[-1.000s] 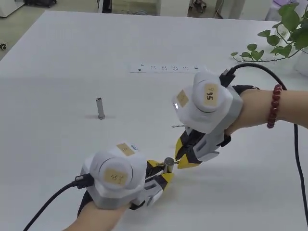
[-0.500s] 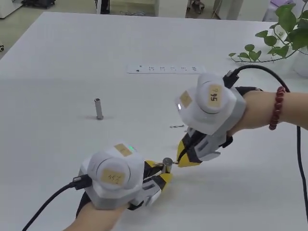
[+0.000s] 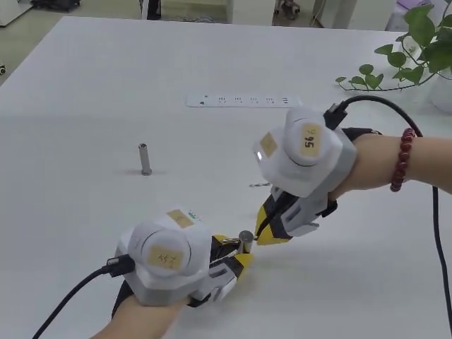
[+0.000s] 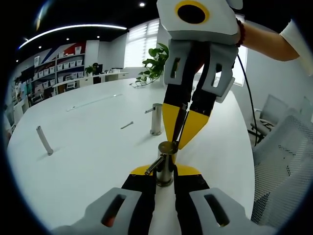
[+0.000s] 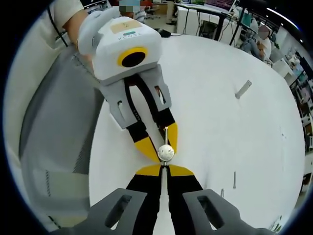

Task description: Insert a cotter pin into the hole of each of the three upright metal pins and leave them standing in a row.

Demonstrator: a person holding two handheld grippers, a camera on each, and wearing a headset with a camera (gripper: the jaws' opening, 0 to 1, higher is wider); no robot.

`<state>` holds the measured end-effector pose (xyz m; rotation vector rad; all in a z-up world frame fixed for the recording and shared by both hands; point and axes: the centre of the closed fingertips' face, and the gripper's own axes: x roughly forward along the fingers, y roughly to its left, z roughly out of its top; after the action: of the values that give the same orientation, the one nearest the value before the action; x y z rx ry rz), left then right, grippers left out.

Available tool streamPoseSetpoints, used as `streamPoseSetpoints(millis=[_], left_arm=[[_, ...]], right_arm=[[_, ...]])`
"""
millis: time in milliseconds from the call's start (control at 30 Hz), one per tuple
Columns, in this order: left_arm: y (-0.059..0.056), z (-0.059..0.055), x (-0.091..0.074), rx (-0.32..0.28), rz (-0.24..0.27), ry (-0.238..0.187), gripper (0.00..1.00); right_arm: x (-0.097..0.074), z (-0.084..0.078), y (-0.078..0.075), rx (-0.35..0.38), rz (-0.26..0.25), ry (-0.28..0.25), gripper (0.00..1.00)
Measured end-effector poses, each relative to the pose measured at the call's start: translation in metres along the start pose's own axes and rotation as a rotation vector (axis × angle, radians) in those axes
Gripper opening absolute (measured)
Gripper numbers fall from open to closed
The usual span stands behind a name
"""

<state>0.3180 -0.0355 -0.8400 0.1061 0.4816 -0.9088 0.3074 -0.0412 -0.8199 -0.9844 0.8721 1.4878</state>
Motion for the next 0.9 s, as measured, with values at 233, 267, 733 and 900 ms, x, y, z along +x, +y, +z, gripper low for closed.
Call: streamPoseSetpoints(millis=[233, 267, 733, 900], left_arm=[[0.001, -0.006, 0.0, -0.005, 0.014, 0.024, 0.22], [0.001, -0.006, 0.0, -0.005, 0.013, 0.024, 0.23], [0.006, 0.002, -0.011, -0.053, 0.025, 0.001, 0.47], [0.004, 0.003, -0.018, -0.069, 0.02, 0.0, 0.56]], right_arm=[[-0.001, 0.001, -0.003, 0.044, -0.024, -0.027, 0.15], [-0.002, 0.001, -0.003, 0.054, -0.029, -0.036, 0.16], [-0.014, 0.012, -0.001, 0.245, -0.116, -0.273, 0.28], [-0.012, 0.015, 0.005, 0.295, -0.131, -0.347, 0.31]])
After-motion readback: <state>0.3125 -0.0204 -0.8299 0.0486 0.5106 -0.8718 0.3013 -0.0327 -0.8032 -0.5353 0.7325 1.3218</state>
